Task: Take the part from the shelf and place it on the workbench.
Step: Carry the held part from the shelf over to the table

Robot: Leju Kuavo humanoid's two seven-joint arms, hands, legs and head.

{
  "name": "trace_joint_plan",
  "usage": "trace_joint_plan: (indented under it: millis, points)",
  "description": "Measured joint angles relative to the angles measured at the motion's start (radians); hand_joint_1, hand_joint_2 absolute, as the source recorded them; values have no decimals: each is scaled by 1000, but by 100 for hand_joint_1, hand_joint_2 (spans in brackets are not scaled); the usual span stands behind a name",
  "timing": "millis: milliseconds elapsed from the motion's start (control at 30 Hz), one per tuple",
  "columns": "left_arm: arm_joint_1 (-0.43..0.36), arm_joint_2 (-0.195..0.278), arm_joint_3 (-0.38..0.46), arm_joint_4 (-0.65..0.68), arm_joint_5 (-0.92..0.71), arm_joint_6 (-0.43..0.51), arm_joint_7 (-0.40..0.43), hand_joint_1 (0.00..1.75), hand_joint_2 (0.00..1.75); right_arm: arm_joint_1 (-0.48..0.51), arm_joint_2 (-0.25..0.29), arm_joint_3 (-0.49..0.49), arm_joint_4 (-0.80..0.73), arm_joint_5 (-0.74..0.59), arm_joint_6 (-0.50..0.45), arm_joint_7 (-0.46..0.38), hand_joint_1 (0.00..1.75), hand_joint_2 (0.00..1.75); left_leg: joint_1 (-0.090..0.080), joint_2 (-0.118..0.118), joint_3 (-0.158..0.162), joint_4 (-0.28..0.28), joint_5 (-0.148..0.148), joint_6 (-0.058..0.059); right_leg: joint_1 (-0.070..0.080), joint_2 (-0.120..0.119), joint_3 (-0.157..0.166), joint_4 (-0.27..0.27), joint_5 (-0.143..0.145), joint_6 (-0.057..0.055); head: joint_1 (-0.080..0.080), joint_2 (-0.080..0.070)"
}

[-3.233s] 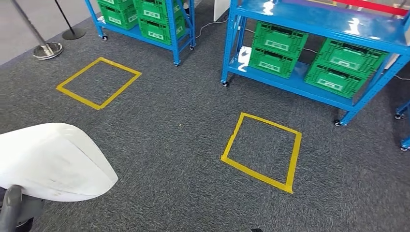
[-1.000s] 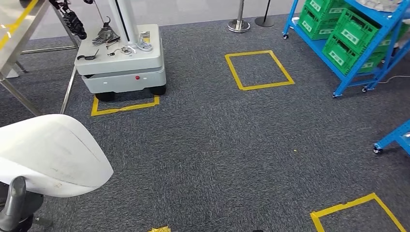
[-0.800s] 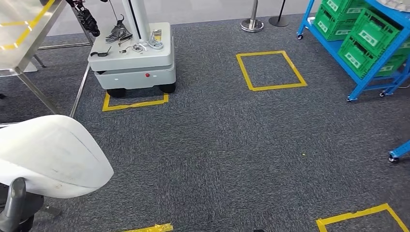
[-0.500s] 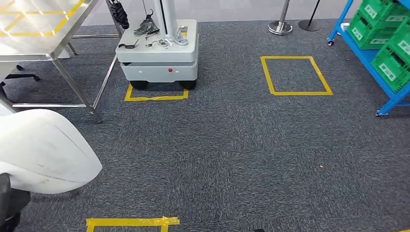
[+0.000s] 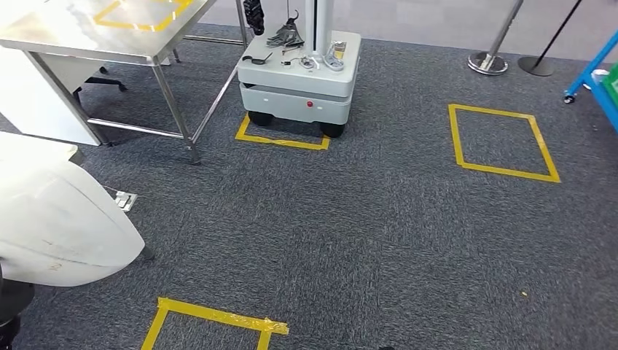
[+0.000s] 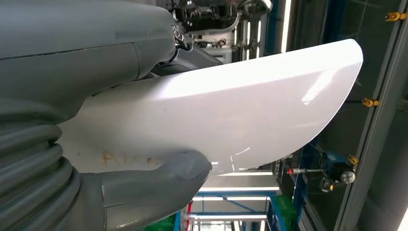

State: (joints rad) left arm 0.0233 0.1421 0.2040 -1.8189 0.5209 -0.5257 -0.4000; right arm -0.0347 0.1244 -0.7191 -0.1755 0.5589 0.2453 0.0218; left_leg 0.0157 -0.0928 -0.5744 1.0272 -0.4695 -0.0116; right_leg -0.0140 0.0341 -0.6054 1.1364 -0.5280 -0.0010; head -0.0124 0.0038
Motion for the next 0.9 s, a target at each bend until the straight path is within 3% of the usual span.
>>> trace_joint_plan:
  millis: [33,100,167,233,300,367,400,433,467,533,567,600,667,733,800,867,900]
  points:
    - [3,2,6,-3,2,0,-1,175,175,0,0,0,0,0,0,1,0,0,1,-13,-3,3,-1,-6,-1,20,24,-55,19,-1,0,0]
    - [9,6,14,-9,5,0,-2,175,175,-2,2,0,0,0,0,2,0,0,2,-34,-10,3,3,-22,1,38,40,-93,20,-5,0,0]
    - [17,11,21,-12,9,0,-2,175,175,-4,3,0,0,0,0,4,0,0,6,-47,-18,-4,8,-36,4,13,43,-99,26,-19,0,0]
    - [22,18,31,-14,14,0,-3,175,175,-5,3,0,0,-2,0,3,0,0,5,0,-36,23,-13,-44,4,-13,48,-109,33,-35,-2,0]
    - [23,22,37,-15,24,0,-5,175,175,-3,4,0,0,-4,0,-2,0,0,3,66,-84,130,-75,-49,7,-41,49,-114,34,-46,-4,0]
    - [34,23,41,-17,33,0,-6,175,175,1,5,0,0,-7,0,-11,0,0,3,84,-136,248,-124,-52,11,-71,48,-113,32,-51,-4,0]
    - [42,23,45,-18,35,0,-7,175,175,2,6,0,0,-9,0,-15,0,0,3,86,-143,267,-124,-53,13,-85,48,-112,31,-52,-4,0]
    - [48,23,48,-19,37,0,-8,175,175,3,6,0,0,-11,0,-18,0,0,3,89,-129,247,-105,-52,14,-98,48,-111,30,-52,-4,0]
    - [52,23,52,-21,38,0,-8,175,175,3,8,0,0,-13,0,-20,0,0,2,99,-96,188,-74,-50,15,-112,49,-109,27,-51,-4,0]
    - [55,23,59,-27,41,-1,-11,175,175,2,10,0,0,-15,0,-22,0,0,-3,140,-25,56,-26,-39,18,-137,52,-104,21,-45,-4,0]
    - [57,23,62,-30,42,-2,-13,175,175,2,12,0,0,-15,0,-22,0,0,-6,155,-3,16,-15,-32,20,-147,54,-102,18,-40,-3,0]
    - [60,23,66,-34,44,-4,-16,175,175,1,13,0,0,-15,0,-23,0,0,-9,160,1,2,-14,-25,21,-156,57,-102,15,-35,-3,0]
    - [69,23,79,-42,46,-8,-21,175,175,-1,16,0,0,-15,0,-22,0,0,-9,136,1,0,-8,-15,20,-172,63,-105,13,-22,-3,0]
    - [76,23,91,-52,46,-10,-22,175,175,-3,19,0,0,-16,0,-20,0,0,-2,112,4,-8,-1,-5,17,-131,58,-81,-9,-9,-2,0]
    - [76,21,96,-58,45,-12,-21,175,175,-2,21,0,0,-18,0,-16,0,0,4,89,4,-12,5,3,12,-63,14,20,-67,0,-2,0]
    - [76,19,99,-59,44,-12,-19,175,175,1,22,-1,0,-18,0,-13,0,0,4,63,-2,-10,7,6,10,-40,-49,150,-120,3,-1,0]
    - [76,19,101,-59,44,-12,-19,175,175,2,22,-1,0,-18,0,-12,0,0,5,48,-3,-9,8,6,8,-38,-66,181,-122,3,-1,0]
